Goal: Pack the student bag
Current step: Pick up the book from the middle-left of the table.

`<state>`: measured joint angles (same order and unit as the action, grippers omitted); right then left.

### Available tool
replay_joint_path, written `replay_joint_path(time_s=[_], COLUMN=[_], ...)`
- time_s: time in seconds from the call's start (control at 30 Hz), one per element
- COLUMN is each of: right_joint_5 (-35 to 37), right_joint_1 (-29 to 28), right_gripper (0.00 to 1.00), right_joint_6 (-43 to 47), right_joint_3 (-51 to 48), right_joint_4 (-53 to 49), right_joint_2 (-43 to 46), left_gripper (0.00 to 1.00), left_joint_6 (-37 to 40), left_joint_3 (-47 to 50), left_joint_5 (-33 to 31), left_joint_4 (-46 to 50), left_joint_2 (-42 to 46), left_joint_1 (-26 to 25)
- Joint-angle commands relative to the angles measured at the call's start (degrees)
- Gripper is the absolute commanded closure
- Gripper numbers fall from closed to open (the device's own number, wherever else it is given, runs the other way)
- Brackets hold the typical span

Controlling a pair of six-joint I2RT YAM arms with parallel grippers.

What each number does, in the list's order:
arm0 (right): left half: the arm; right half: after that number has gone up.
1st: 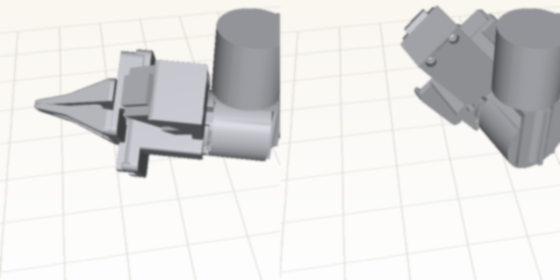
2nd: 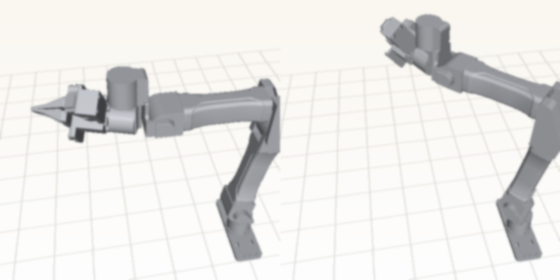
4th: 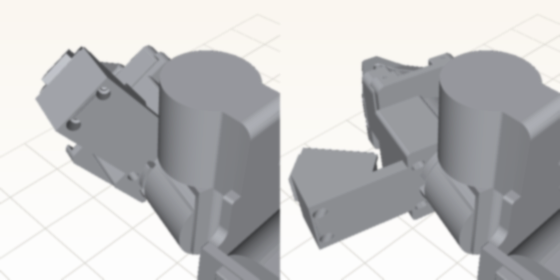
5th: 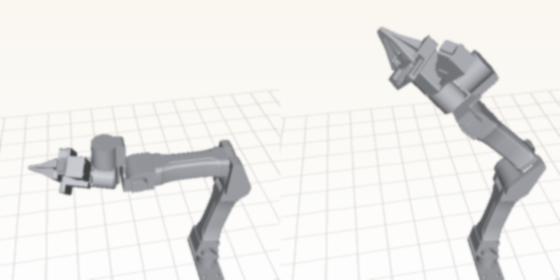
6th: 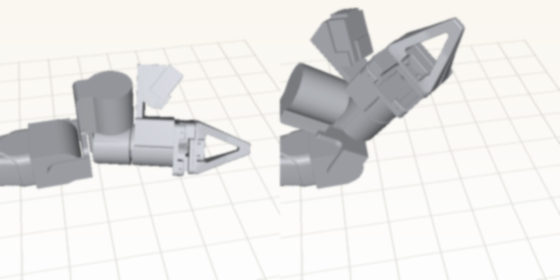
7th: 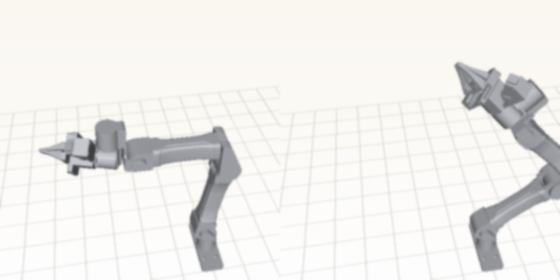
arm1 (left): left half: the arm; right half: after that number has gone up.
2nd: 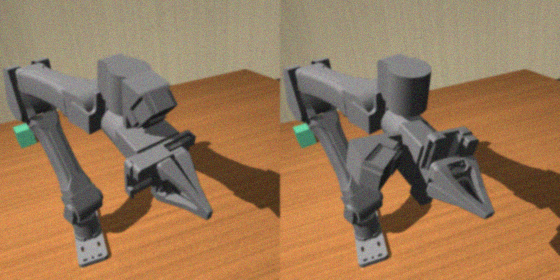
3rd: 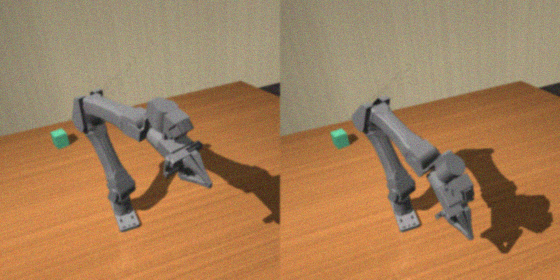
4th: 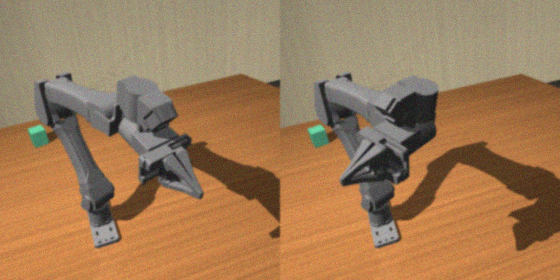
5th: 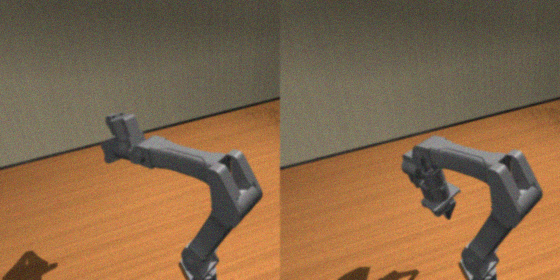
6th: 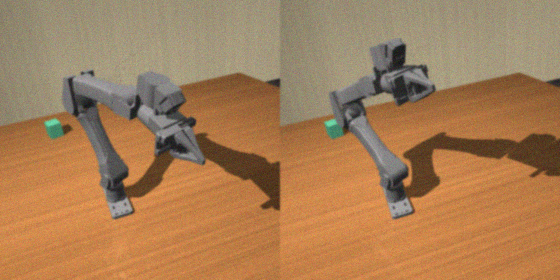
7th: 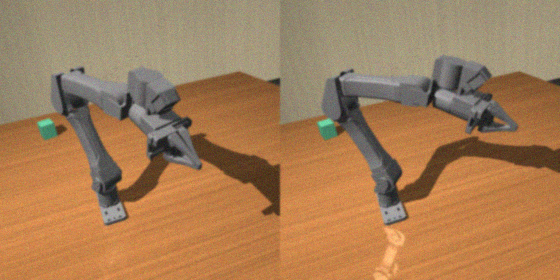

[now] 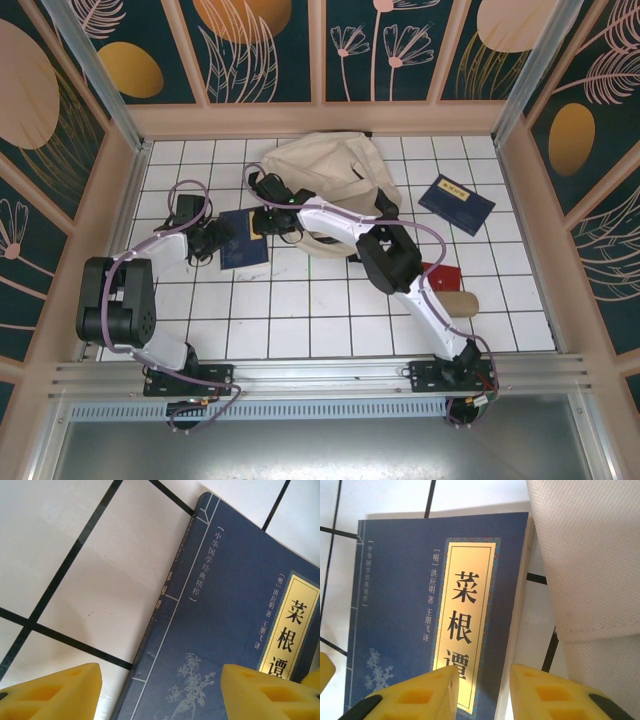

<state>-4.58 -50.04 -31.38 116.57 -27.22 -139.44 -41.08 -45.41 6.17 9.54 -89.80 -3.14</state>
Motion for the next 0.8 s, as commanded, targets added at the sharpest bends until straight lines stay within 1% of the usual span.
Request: replay_joint_path(time_s=[0.0,0.17,0.27,0.37,0.5,0.57,0.6,0.77], right_joint_5=[-1.2,-3.5,-5.4,-8.0,-10.9,-11.9,-12.2,-13.1], right_joint_1=[-0.2,0.1,0.4,0.8,1.3,1.5,1.7,2.4], right_gripper=[0.68,0.72,0.72,0.73,0.73,0.74,0.74,0.74], right_joint_6=[1.0,1.2,1.6,1.8,1.8,1.6,1.4,0.7], right_joint_3=[2.4,1.9,1.0,0.9,0.1,-0.4,-0.5,-1.0], right_joint_4=[-2.7,-2.6,-1.9,-2.0,-1.4,-1.0,-0.9,-0.4], right_joint_2=[-2.9,-4.2,-4.5,-5.4,-6.1,-6.2,-6.1,-5.9], left_gripper=[0.37,0.4,0.41,0.42,0.44,0.49,0.5,0.51], left_joint_6=[0.9,0.7,1.4,2.2,2.7,2.2,1.8,1.4], left_joint_3=[0.7,1.5,1.5,1.9,2.6,3.2,3.6,3.8], left_joint_5=[2.5,5.1,7.7,12.3,21.4,26.3,28.3,31.7], left_joint_4=[-1.5,-2.6,-3.3,-4.8,-9.0,-11.9,-13.5,-14.8], left_joint_2=[-1.7,-2.8,-3.8,-5.1,-5.5,-4.3,-3.1,2.7], left_joint_1=[0.5,0.5,0.5,0.5,0.5,0.5,0.5,0.5])
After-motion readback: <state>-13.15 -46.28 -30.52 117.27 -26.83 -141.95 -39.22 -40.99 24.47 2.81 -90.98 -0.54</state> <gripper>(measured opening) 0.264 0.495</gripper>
